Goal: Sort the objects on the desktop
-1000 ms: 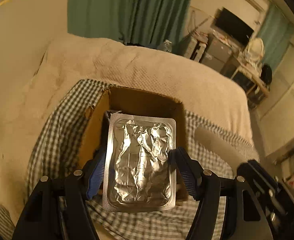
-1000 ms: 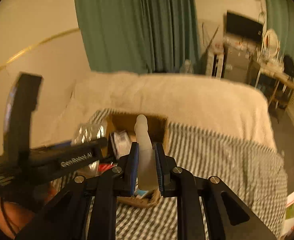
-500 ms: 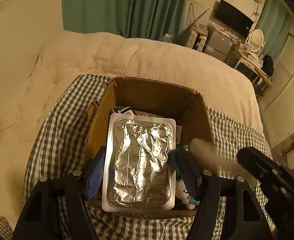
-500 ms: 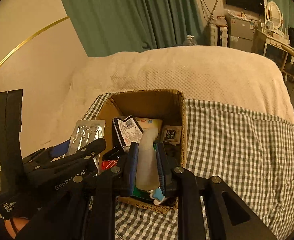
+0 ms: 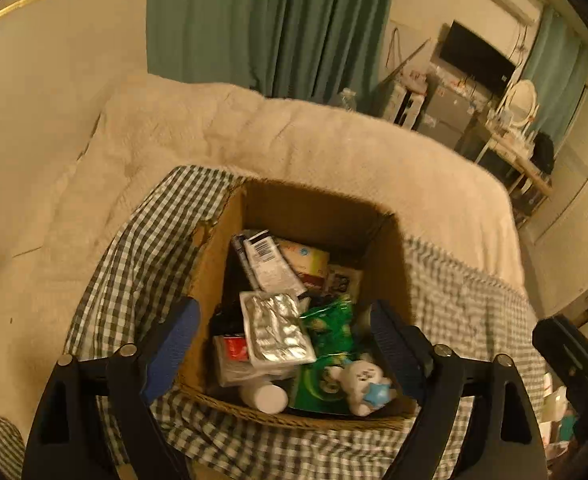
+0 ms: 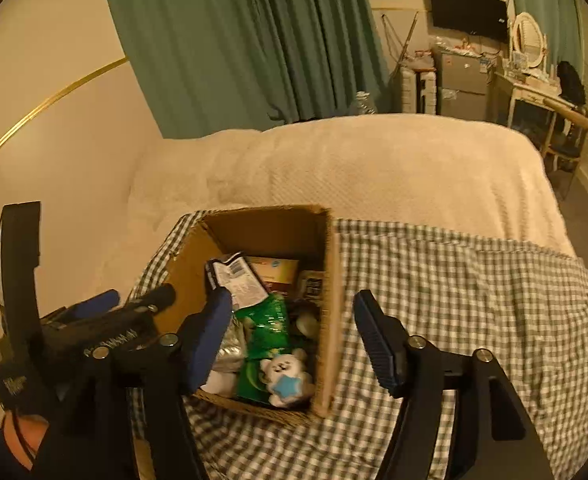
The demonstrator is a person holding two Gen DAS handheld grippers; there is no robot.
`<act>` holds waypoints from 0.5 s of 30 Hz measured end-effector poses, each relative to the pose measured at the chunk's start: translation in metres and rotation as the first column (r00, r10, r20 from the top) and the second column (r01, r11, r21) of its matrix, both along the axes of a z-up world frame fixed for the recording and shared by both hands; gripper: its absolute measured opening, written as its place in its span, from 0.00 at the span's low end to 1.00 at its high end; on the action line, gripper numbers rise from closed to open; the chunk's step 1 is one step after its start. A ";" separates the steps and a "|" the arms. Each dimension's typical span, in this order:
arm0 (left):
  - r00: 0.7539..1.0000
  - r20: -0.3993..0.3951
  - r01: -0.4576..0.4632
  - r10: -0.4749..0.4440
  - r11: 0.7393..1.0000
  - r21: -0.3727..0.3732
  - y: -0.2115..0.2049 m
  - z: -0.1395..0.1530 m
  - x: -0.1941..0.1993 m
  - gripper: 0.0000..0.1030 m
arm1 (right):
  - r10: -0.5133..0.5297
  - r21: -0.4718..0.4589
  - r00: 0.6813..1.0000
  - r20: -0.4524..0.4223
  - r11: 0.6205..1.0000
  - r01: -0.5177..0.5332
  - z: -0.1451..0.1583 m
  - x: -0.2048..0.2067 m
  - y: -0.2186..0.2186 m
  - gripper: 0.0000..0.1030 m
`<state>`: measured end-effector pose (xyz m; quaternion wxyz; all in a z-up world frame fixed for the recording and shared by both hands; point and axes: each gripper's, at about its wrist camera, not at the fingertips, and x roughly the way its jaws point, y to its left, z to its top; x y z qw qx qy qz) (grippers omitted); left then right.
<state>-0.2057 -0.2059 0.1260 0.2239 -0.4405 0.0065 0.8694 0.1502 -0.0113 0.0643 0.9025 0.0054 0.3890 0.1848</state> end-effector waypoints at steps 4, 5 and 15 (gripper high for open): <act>0.999 -0.034 -0.004 0.008 0.994 0.105 -0.003 0.025 0.027 1.00 | -0.032 -0.035 0.999 0.040 0.999 0.033 0.020 -0.017 -0.023 0.87; 0.999 -0.041 0.000 0.004 0.994 0.109 -0.001 0.029 0.035 1.00 | -0.045 -0.044 0.998 0.046 0.998 0.047 0.025 -0.022 -0.031 0.91; 0.992 -0.124 0.032 -0.036 0.999 -0.040 0.024 0.019 0.089 1.00 | -0.107 -0.118 0.994 -0.007 0.987 0.106 0.026 -0.051 -0.081 0.99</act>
